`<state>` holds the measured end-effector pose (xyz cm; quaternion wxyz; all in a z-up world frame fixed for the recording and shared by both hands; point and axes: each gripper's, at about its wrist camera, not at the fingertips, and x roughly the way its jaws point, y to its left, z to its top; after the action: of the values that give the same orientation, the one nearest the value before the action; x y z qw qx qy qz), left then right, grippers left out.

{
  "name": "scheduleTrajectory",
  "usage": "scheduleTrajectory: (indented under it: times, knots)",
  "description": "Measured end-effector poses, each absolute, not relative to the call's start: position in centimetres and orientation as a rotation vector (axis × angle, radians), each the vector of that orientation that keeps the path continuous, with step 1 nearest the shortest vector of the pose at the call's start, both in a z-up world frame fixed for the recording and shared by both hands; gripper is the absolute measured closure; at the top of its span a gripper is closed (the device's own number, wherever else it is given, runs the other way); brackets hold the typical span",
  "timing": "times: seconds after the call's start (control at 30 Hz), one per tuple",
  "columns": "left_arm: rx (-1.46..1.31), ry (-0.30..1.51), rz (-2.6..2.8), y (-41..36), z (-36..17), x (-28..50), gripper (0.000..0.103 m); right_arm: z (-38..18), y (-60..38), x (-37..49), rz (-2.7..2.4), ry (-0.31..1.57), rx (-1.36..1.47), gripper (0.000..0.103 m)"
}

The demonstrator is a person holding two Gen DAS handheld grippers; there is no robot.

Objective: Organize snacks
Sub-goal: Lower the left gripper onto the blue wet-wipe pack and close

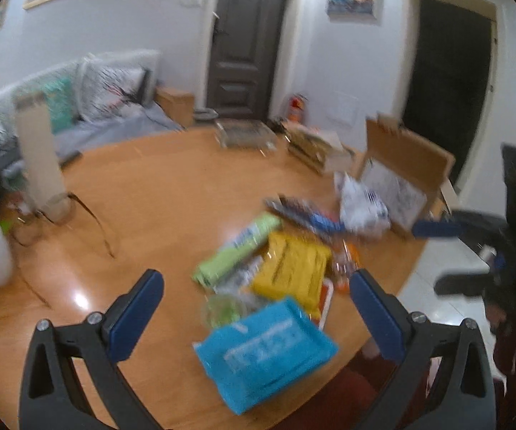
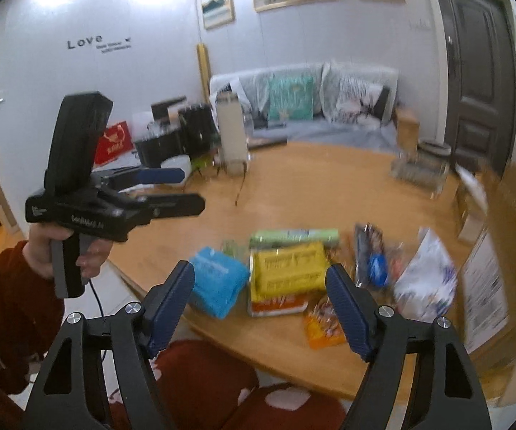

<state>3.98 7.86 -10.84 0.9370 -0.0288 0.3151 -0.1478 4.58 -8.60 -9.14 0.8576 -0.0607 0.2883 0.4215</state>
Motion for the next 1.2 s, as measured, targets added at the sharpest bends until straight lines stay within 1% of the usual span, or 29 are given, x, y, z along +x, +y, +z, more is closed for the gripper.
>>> scheduleTrajectory:
  times: [0.17, 0.33, 0.47, 0.5, 0.53, 0.67, 0.73, 0.8, 0.97, 1.07, 1.13, 1.2]
  knots:
    - [-0.063, 0.697, -0.49, 7.2, -14.0, 4.4, 0.001, -11.1, -9.2, 6.1, 0.85, 0.668, -0.12, 0.03]
    - [-0.074, 0.737, -0.484, 6.8, -16.3, 4.7, 0.001, -12.1, -9.9, 7.3, 0.832, 0.707, -0.106, 0.029]
    - [-0.102, 0.757, -0.465, 7.3, -17.0, 5.0, 0.001, -12.3, -10.0, 7.9, 0.829, 0.724, -0.098, 0.029]
    - [-0.105, 0.76, -0.457, 7.4, -17.1, 5.0, 0.003, -12.4, -9.8, 8.1, 0.83, 0.728, -0.098, 0.029]
    - [-0.104, 0.757, -0.449, 7.6, -17.2, 5.1, 0.008, -12.5, -9.7, 8.2, 0.83, 0.731, -0.099, 0.029]
    - [-0.139, 0.748, -0.431, 8.5, -17.1, 4.8, 0.018, -12.8, -9.1, 8.6, 0.836, 0.736, -0.109, 0.029]
    - [-0.168, 0.747, -0.421, 9.2, -17.0, 4.6, 0.027, -13.0, -8.9, 8.9, 0.838, 0.737, -0.109, 0.029]
    - [-0.193, 0.745, -0.416, 9.9, -17.1, 4.3, 0.03, -13.2, -8.6, 9.4, 0.836, 0.746, -0.11, 0.029]
    - [-0.199, 0.749, -0.429, 10.3, -16.8, 3.8, 0.03, -14.0, -8.3, 10.5, 0.83, 0.762, -0.127, 0.029]
    - [-0.196, 0.729, -0.486, 9.9, -16.2, 4.0, 0.023, -14.1, -8.3, 11.0, 0.825, 0.767, -0.112, 0.029]
    - [-0.175, 0.734, -0.519, 9.5, -16.0, 4.4, 0.013, -14.2, -8.5, 11.2, 0.827, 0.77, -0.097, 0.029]
    - [-0.127, 0.759, -0.545, 8.6, -15.9, 4.9, 0.012, -14.3, -8.5, 11.2, 0.837, 0.771, -0.1, 0.029]
